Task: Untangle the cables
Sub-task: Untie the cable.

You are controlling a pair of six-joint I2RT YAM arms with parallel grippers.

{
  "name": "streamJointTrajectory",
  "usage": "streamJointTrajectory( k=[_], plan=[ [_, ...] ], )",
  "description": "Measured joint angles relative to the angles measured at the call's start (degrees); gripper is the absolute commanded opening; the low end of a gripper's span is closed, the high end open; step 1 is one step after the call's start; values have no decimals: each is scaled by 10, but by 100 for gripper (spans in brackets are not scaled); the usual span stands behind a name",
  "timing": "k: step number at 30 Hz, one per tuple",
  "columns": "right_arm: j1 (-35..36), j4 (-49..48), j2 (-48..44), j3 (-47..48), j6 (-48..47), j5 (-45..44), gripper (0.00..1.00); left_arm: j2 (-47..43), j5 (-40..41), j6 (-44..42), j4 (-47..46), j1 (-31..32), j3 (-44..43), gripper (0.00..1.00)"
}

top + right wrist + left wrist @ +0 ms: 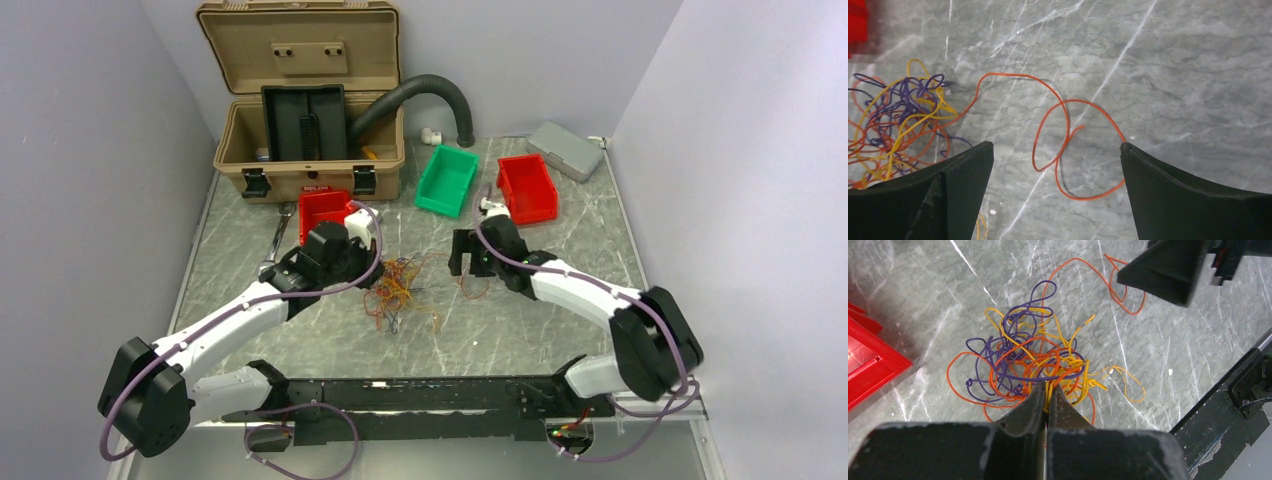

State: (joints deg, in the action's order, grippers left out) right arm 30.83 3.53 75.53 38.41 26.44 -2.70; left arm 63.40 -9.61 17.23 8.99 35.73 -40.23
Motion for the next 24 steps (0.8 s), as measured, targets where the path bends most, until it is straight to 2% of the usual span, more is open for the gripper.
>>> streamJointTrajectory(
  k=[10,12,13,16,17,19,24],
  plan=[
    [74,81,159,118,-25,-139,100,2,11,0,1,4,0,0],
    [78,94,181,128,-24,-153,95,2,20,0,3,4,0,0],
    [78,100,193,132,-24,-157,89,2,24,1,4,4,0,0],
    [77,105,211,138,-12,-165,56,2,44,5,9,4,0,0],
    [77,105,212,138,-10,-166,39,2,53,7,13,4,0,0],
    [75,109,212,136,-1,-171,0,2,81,13,28,4,0,0],
    [38,122,159,88,33,-192,0,1,161,33,74,4,-2,0]
  ],
)
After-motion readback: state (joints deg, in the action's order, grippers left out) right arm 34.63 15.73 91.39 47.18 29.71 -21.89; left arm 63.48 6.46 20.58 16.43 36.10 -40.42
